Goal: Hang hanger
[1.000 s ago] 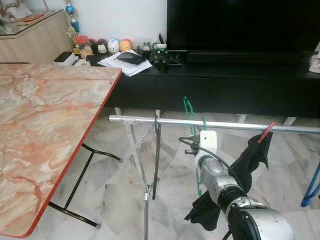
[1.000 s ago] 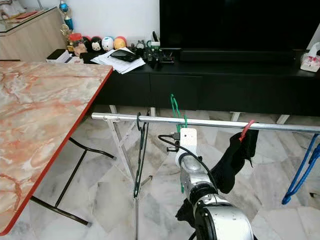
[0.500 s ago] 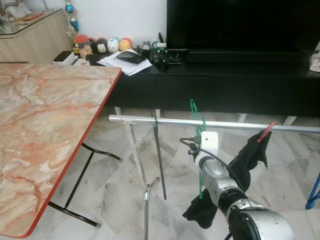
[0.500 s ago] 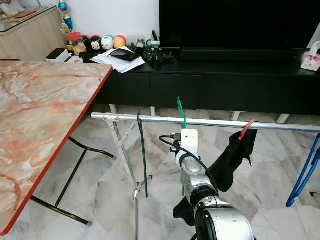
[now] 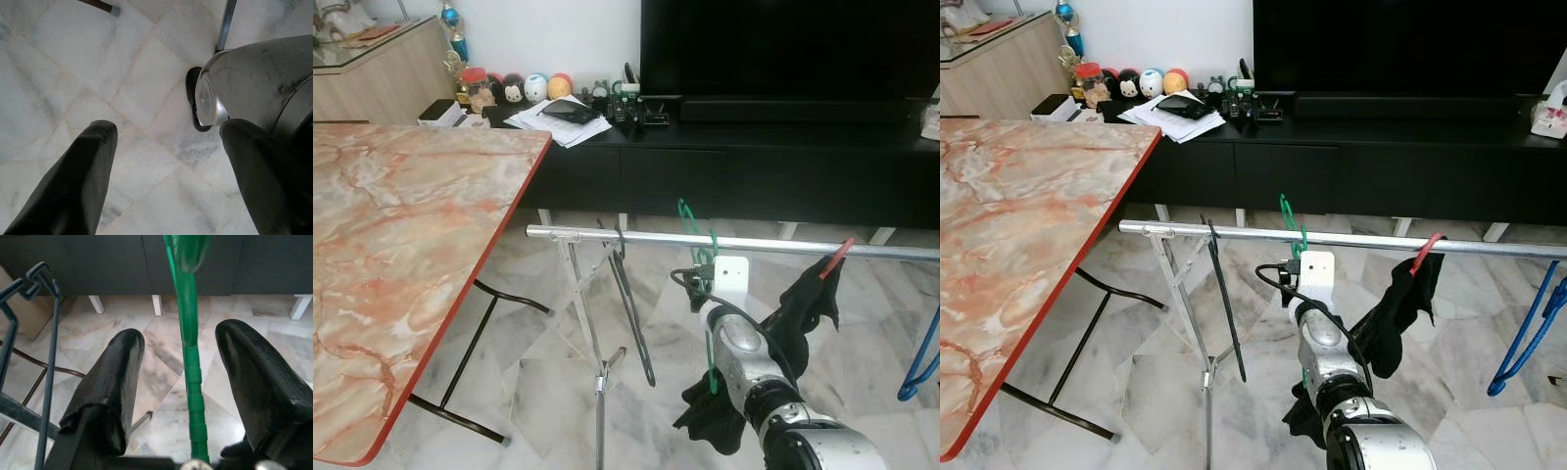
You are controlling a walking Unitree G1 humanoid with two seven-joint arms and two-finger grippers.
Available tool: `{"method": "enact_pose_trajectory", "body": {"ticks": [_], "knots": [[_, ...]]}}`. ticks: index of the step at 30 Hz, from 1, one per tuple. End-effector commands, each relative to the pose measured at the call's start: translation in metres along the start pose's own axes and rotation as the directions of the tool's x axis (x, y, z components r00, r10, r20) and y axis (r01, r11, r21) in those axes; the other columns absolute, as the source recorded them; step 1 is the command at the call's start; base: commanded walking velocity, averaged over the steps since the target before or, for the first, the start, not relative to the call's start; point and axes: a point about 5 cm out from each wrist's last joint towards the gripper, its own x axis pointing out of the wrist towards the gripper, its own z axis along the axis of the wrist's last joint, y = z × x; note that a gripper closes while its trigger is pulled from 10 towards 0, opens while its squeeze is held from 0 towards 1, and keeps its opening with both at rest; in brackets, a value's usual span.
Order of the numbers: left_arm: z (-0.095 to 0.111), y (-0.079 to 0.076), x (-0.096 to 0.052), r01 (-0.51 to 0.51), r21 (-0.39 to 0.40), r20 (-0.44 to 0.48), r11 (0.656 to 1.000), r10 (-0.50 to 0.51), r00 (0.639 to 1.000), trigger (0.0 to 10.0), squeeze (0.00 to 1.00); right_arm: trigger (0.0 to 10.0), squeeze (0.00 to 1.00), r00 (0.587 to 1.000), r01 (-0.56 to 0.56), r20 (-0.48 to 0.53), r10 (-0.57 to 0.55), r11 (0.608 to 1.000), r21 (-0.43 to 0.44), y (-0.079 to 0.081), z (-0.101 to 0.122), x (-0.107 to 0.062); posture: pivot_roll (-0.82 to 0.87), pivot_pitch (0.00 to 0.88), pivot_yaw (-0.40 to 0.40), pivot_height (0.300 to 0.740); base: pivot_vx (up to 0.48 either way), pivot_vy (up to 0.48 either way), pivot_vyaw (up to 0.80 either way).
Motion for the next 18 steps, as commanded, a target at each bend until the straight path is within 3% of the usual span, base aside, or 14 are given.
{"method": "enact_pose_trajectory", "body": {"ticks": [1,11,13,18], "knots": [[-0.003,-0.011,-0.001,0.052,0.024,-0.005,0.998,-0.052,0.999,10.0,0.00,10.0,1.00,0.999,-0.019,0.034,0.020,1.000,-0.023,0.002,0.001,-0.002,0.02,0.000,0.051,0.740,0.000,0.000,0.00],[-0.018,-0.006,-0.006,0.052,0.025,-0.045,0.998,-0.051,0.998,10.0,0.00,10.0,1.00,0.990,-0.060,0.122,0.064,0.998,-0.037,-0.001,0.003,-0.009,0.01,0.000,0.047,0.740,0.000,0.000,0.00],[-0.027,-0.001,-0.009,0.047,0.024,-0.066,0.999,-0.046,0.997,10.0,0.00,10.0,1.00,0.974,-0.086,0.206,0.097,0.995,-0.059,0.000,0.008,-0.016,0.01,0.000,0.045,0.740,0.000,0.000,0.00],[-0.031,0.001,-0.010,0.046,0.026,-0.078,0.999,-0.044,0.996,10.0,0.00,10.0,1.00,0.966,-0.097,0.234,0.114,0.992,-0.080,0.000,0.009,-0.021,0.00,0.000,0.042,0.740,0.000,0.000,0.00]]}}
